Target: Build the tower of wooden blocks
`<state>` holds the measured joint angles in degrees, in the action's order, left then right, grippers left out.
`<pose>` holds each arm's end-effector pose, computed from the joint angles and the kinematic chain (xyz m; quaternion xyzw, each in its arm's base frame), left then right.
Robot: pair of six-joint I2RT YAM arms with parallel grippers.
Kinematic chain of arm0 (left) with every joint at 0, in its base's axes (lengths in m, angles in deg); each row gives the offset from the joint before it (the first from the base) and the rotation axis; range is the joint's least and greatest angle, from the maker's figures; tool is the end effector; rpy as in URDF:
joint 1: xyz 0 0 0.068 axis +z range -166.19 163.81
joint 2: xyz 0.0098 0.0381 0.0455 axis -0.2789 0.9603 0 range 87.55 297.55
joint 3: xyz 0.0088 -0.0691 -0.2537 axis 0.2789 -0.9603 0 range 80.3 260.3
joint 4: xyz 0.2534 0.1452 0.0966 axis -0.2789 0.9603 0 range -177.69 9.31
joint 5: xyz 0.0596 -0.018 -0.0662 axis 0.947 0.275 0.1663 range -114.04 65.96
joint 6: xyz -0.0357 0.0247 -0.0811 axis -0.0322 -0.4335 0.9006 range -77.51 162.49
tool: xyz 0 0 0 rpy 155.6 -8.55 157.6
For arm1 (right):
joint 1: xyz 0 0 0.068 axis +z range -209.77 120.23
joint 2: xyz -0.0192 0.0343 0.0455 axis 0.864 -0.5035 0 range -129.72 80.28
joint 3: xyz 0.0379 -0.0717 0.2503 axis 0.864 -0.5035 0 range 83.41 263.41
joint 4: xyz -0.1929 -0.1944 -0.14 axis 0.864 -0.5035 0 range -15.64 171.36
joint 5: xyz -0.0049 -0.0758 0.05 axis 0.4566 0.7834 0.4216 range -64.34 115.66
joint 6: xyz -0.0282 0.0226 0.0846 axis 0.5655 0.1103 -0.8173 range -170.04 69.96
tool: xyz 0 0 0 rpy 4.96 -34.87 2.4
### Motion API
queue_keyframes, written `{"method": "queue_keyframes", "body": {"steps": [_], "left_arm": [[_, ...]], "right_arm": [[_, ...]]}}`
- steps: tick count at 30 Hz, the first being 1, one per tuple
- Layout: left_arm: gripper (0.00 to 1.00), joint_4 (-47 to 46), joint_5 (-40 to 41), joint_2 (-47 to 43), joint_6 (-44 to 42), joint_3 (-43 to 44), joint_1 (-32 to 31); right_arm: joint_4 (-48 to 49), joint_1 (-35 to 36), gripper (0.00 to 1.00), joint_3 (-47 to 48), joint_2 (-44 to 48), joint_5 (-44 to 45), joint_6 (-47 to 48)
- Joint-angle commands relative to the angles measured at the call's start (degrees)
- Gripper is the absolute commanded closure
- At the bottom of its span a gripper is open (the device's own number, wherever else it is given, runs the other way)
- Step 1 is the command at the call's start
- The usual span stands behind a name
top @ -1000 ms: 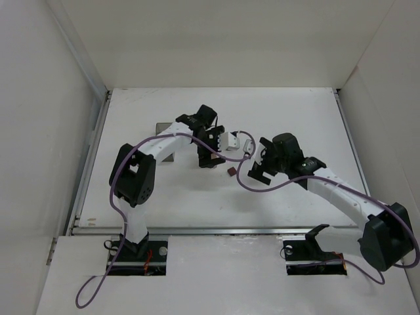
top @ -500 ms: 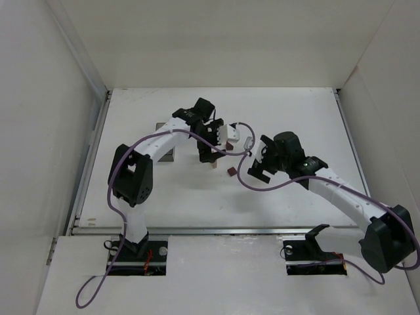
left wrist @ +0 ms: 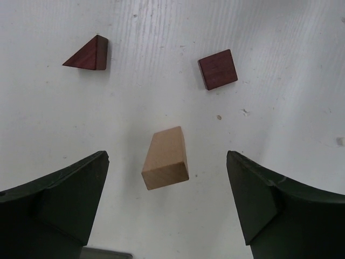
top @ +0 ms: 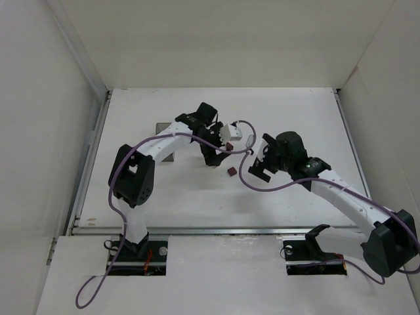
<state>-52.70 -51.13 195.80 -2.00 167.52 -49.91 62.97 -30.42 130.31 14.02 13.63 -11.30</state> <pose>0.3764 -0.2965 0.1829 0.6395 0.6783 -0.1963 0.3039 0.2855 0.1801 0.2104 -0.5382 0.7141 0.0579 0.4440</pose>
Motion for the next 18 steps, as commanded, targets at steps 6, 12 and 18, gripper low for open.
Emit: {"method": "queue_keyframes", "body": {"steps": [6,12,18], "left_arm": [[0.21,-4.8,3.1,-2.7,5.4,-2.8,0.1],[0.38,-4.8,3.1,-2.7,4.9,-3.4,0.1],[0.59,-4.8,3.1,-2.7,4.2,-3.4,0.1]], "right_arm": [[2.5,-0.2,0.00,1.0,1.8,0.8,-0.7],[2.5,-0.2,0.00,1.0,1.8,1.3,-0.7],[2.5,-0.2,0.00,1.0,1.8,1.3,-0.7]]}}
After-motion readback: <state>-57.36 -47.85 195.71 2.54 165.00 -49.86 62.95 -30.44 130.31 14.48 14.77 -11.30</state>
